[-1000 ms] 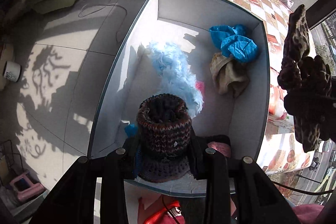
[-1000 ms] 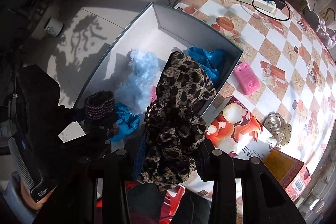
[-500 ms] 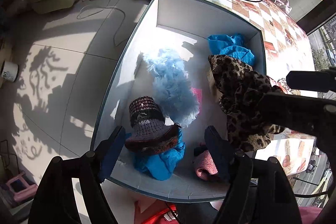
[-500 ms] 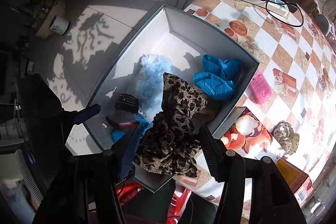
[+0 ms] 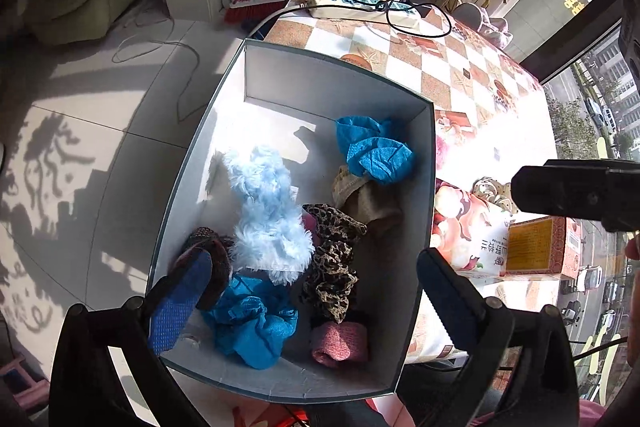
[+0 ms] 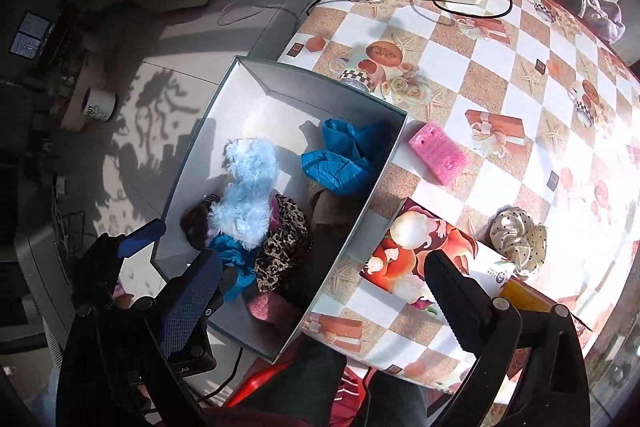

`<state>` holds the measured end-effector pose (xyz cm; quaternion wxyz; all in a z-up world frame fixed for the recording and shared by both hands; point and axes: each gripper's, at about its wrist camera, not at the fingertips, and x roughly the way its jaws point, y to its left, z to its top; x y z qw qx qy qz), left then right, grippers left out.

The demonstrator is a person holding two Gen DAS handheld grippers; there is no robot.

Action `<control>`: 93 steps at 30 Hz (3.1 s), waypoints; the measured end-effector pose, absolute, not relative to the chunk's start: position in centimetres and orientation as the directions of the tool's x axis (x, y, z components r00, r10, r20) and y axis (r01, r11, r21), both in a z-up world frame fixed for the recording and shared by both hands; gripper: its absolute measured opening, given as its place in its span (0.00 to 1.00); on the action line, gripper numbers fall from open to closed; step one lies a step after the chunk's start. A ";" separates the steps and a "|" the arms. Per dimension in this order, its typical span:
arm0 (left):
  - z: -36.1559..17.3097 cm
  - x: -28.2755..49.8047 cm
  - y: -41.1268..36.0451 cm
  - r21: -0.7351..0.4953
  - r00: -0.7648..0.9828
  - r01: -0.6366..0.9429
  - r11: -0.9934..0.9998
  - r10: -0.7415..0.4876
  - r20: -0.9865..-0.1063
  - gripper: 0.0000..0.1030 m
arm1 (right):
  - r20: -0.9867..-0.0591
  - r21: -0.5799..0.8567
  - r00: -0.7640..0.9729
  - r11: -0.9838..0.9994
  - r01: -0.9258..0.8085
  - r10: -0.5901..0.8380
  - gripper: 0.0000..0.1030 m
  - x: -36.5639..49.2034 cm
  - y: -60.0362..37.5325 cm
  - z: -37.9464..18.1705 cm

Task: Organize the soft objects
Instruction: 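Open the left tool dropping the knit hat while the right tool drops the leopard scrunchie, then move the left tool to the pink sponge while the right tool reaches the polka-dot scrunchie, then grasp the pink sponge with the left tool while the right tool grasps the polka-dot scrunchie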

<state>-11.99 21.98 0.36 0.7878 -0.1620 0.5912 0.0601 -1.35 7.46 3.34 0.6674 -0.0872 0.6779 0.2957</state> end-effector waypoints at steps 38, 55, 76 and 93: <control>-10.7 11.1 2.4 0.130 -0.054 0.374 0.918 0.162 -0.985 1.00 | -0.867 0.097 -0.465 0.854 -0.511 -0.180 0.99 13.1 -9.2 -19.4; -18.6 13.5 2.7 0.059 -0.362 0.308 0.950 0.175 -0.916 1.00 | -0.917 0.116 -0.399 0.948 -0.297 -0.012 0.99 12.9 -18.4 -18.8; -14.2 12.5 -2.2 0.033 -0.136 0.289 0.957 0.075 -0.988 0.91 | -0.974 0.158 -0.168 0.987 -0.025 0.152 0.99 9.7 -31.1 -16.2; -17.9 11.6 0.0 -0.003 -0.154 0.241 0.971 0.036 -0.987 1.00 | -0.989 0.034 -0.145 0.993 -0.111 0.018 1.00 8.9 -27.5 -18.4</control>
